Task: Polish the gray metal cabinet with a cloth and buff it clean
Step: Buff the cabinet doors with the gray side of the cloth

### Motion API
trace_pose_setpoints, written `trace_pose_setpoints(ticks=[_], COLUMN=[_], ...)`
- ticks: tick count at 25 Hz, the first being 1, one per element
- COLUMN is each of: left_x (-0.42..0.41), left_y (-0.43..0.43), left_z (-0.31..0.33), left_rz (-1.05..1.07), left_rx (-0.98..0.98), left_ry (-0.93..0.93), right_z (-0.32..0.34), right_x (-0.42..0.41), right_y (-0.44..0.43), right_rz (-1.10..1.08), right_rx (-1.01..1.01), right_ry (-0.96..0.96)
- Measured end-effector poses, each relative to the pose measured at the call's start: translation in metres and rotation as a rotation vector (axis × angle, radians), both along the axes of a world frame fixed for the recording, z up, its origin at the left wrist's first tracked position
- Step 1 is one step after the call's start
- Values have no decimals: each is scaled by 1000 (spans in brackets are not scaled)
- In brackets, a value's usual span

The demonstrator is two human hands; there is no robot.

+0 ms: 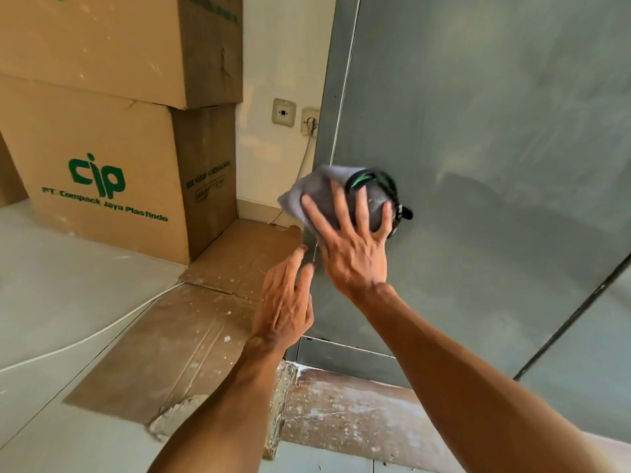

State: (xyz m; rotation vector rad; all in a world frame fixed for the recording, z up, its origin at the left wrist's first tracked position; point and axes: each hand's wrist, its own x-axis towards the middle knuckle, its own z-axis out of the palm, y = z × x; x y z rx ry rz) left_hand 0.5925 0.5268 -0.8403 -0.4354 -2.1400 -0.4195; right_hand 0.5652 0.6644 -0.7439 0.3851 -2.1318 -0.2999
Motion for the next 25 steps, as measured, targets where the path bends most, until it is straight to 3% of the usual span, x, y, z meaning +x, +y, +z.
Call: trace_pose_setpoints(ticks=[3,6,9,12,16,21,23,25], left_x=[8,16,9,0,5,15,16,11], left_y=[-4,-5,0,10,12,2,8,19], left_z=[-6,-11,-7,4,-8,-54,-59,-55], left_rz=[2,25,12,32,107,46,24,45], left_rx=[94,64,30,203,337,99,55,93], left_ry=[23,15,53,51,-24,-70,-75,-83], right_z=[-71,-107,-77,-50,-119,-224,-217,-192], right_x=[15,35,28,12,17,45,53,43], right_y=[25,53,43,18,21,80,100,93], right_rz=[23,-26,-74,-52,45,-46,-54,-45], right_rx=[268,355,95,-44,345,726,658,456], right_ry=[-148,-236,-96,-70,-216,-531,-464,-331])
